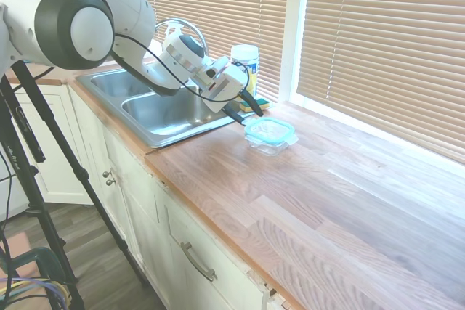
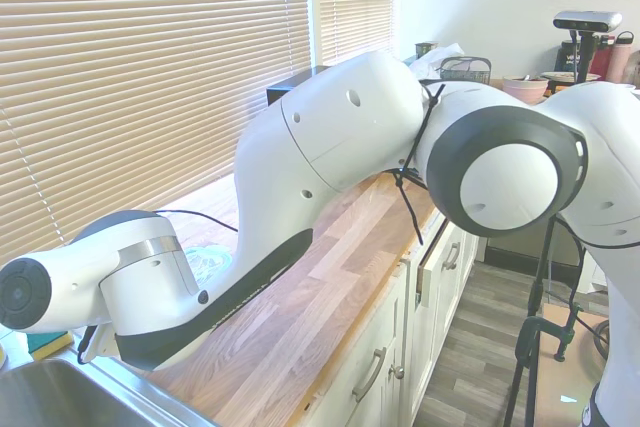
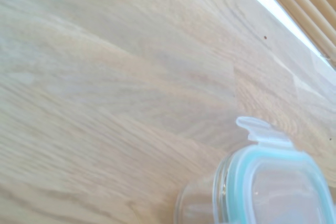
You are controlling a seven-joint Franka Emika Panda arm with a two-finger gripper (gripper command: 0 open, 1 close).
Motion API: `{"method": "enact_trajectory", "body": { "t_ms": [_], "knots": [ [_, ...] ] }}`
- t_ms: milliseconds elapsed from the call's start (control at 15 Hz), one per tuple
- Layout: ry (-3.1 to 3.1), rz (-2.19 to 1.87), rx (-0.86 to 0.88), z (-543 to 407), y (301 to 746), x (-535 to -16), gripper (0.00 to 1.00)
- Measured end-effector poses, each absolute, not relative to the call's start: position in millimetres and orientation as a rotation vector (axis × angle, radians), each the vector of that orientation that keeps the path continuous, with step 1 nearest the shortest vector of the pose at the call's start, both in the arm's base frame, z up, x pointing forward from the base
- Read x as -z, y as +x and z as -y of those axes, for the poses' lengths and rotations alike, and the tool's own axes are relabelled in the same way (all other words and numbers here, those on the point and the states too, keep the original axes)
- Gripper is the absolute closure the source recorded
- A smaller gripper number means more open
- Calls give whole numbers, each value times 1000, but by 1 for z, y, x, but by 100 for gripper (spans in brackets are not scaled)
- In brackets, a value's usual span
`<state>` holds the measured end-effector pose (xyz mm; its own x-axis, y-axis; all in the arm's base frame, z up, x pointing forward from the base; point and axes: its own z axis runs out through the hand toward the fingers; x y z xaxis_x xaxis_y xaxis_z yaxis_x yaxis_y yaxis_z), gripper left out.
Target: Uncover the lid of the food container
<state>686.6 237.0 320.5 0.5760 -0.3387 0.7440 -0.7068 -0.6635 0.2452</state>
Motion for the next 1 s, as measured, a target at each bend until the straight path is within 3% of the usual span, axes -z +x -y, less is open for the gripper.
{"method": "enact_trajectory", "body": {
  "t_ms": [1000],
  "knots": [
    [2224,803,-857,-234,684,-312,100]
  ]
}}
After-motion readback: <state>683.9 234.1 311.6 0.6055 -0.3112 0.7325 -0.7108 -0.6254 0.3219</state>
